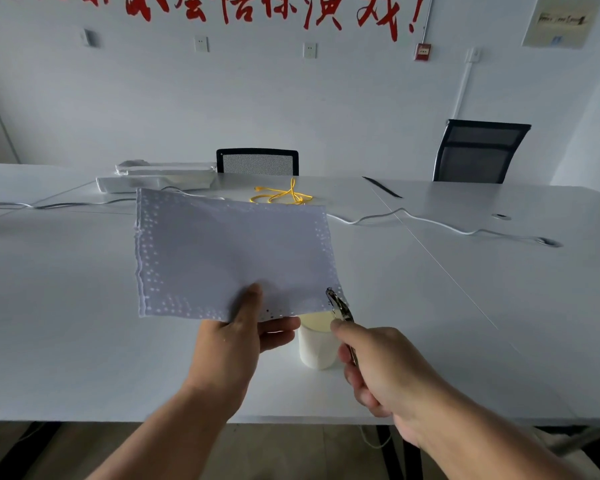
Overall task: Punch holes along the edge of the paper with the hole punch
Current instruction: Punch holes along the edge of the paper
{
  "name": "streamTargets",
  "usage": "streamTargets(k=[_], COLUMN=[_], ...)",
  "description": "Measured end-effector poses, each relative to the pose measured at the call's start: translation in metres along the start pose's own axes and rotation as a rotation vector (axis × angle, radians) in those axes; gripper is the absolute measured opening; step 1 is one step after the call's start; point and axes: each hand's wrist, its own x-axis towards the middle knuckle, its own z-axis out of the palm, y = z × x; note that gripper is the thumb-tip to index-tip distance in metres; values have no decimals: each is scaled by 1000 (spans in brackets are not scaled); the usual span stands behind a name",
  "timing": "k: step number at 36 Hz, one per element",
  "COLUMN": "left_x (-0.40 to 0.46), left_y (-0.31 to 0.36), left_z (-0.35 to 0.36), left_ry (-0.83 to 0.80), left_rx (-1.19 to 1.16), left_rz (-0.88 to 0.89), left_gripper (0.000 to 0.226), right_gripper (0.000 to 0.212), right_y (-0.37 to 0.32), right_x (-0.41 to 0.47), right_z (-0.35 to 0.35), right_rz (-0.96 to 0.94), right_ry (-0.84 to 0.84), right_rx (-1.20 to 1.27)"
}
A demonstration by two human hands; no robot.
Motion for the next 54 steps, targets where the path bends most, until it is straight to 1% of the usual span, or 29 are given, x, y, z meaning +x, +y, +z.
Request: streamTargets(k=[5,9,12,16,25,36,45,49,54], left_x=[0,0,1,2,2,-2,-4,-4,-3], left_y=[-3,-4,-3,-4,-7,-2,-1,-3,-2], left_z=[1,3,2,2,2,3,3,4,6], left_ry=[-5,5,4,1,-8,-8,-11,7,26], left_rx=[-1,-17,-13,-3,2,8,14,16,-6], left_rz=[-3,18,33,37,38,38,44,45,56], left_gripper=[26,27,27,26,24,23,23,26,26], right_gripper=[39,42,44,43,44,44,46,46,48], right_y=[2,0,1,3,7,7,10,8,5], right_x=[0,-2,-3,-3,-3,-2,-2,-3,-5], right_z=[0,0,-3,-4,1,0,0,-1,-3], right_rz=[11,11,8,-15,-51,-7,-49,-19,-14], right_ry=[-1,-51,-49,-17,-1,-3,-7,-17,-10], right_rx=[14,96,124,101,21,36,17,22,84])
